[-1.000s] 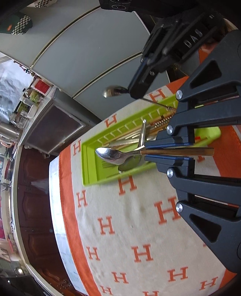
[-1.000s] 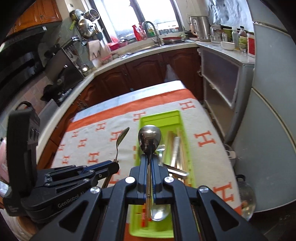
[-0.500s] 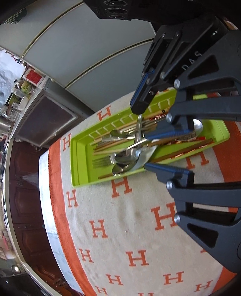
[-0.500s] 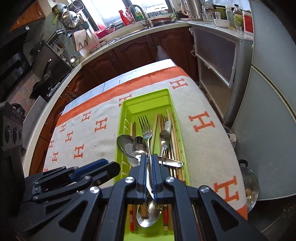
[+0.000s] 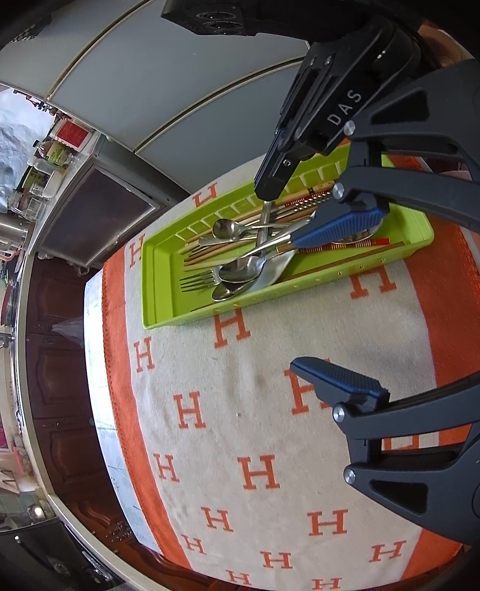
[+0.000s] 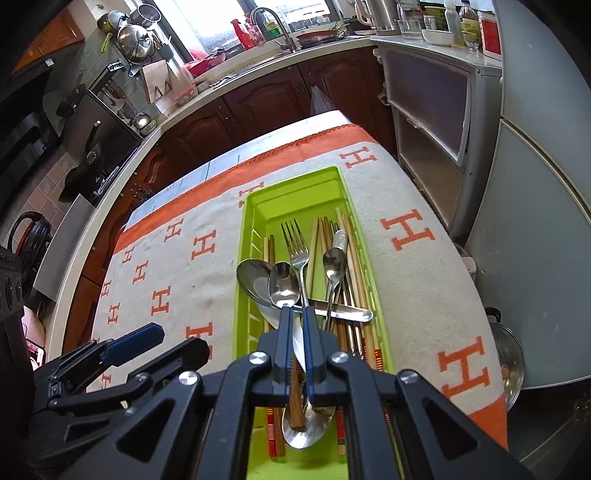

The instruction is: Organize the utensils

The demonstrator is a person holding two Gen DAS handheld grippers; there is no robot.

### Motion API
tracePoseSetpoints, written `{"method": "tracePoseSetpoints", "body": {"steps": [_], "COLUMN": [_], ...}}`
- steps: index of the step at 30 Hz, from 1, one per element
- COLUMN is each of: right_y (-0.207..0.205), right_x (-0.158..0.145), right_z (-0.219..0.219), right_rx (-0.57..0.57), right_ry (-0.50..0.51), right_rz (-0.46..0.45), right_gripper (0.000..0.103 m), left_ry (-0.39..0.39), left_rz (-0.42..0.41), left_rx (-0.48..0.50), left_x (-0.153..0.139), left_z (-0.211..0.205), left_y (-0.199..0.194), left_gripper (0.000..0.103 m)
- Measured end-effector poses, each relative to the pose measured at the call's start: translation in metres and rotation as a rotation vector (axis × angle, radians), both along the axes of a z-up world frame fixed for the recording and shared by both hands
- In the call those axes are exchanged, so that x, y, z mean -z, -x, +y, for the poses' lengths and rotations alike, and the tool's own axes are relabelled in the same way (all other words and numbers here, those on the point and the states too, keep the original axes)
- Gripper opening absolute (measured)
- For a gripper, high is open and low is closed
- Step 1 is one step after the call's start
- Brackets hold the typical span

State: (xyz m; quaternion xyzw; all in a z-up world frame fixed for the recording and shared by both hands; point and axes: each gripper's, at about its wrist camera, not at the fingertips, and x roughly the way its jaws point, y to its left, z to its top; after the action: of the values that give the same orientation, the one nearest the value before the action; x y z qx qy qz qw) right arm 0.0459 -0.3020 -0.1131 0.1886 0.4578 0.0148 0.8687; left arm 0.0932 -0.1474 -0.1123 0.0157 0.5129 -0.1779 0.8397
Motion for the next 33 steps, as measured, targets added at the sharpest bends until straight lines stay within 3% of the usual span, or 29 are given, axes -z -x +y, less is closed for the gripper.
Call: {"method": "tracePoseSetpoints", "body": {"steps": [5, 7, 21, 26, 33], "right_y": [0.004, 0.007, 0.030, 0.039, 0.044], "right_x": [0.004, 0.004, 0.016, 0.008, -0.016], "right_z": [0.004, 0.006, 0.012, 0.026, 0.067], "right_rx": [0.003, 0.008, 0.079, 0.072, -0.001], "right_ry": [0.003, 0.010, 0.061, 0.075, 0.109], "right_rz": [0.017, 0.019, 0.069, 0.068, 0.020], "right_gripper": [0.007, 0.013, 0.027, 0.028, 0.036], "left_ry": [-0.015, -0.022, -0.050, -0.086, -0.147], "left_rz": [-0.027, -0.026, 0.002, -0.012, -0.069], "left_rx": [-0.017, -0.021, -0.077, -0.101, -0.143], "left_x": [-0.003, -0.004, 0.004, 0.002, -0.016], "left_z": [0.007, 0.009, 0.035, 0.052, 0.096], "left_y": [0.007, 0.010, 0.028, 0.034, 0.051], "left_gripper": [0.070, 0.075, 0.081, 0.081, 0.081]}}
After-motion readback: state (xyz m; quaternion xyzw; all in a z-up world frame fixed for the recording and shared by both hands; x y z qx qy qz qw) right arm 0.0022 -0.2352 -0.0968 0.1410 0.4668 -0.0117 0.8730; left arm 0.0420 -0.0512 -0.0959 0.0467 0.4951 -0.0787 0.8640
